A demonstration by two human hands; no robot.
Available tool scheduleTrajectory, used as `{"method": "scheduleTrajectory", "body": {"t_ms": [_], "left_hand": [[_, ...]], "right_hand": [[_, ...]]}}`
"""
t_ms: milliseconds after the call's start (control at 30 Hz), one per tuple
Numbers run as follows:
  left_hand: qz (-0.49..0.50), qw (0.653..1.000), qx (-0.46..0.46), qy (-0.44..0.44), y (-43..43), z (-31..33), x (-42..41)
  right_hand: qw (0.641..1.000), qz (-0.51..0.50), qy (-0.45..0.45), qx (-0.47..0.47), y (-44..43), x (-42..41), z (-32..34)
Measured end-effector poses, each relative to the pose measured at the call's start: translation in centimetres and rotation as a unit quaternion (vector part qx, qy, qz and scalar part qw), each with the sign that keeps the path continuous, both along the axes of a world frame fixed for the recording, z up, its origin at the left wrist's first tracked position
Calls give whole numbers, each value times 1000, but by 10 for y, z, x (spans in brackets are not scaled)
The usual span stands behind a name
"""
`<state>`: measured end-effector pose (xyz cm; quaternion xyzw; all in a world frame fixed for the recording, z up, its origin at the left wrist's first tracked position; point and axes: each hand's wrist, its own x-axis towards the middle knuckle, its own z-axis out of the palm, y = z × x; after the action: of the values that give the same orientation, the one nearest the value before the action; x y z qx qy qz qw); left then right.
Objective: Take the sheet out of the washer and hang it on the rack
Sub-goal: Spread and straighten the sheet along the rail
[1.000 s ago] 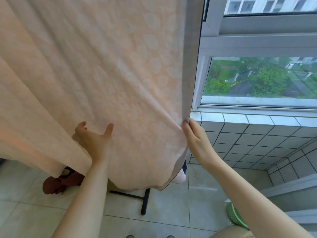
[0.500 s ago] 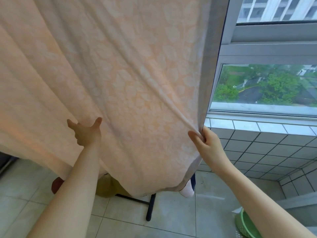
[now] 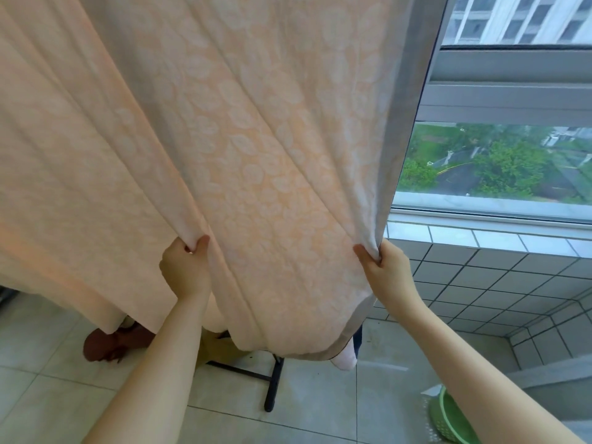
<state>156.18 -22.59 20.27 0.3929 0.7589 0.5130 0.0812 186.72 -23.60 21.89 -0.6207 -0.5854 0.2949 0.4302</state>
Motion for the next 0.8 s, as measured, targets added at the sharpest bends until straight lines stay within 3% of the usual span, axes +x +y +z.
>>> {"method": "scheduleTrajectory", "body": {"t_ms": [133, 367, 633, 800], "left_hand": [[-17, 1000, 10, -6, -8, -1, 9], [-35, 999, -24, 7, -14, -8, 17], [-64, 996, -65, 7, -25, -22, 22], [-71, 993, -96, -6, -31, -21, 20]], "right_hand": [[999, -33, 24, 28, -1, 8, 3], [996, -53, -68, 22, 10, 14, 1], [988, 10, -98, -115, 15, 6, -22], [988, -1, -73, -134, 16, 14, -16]]}}
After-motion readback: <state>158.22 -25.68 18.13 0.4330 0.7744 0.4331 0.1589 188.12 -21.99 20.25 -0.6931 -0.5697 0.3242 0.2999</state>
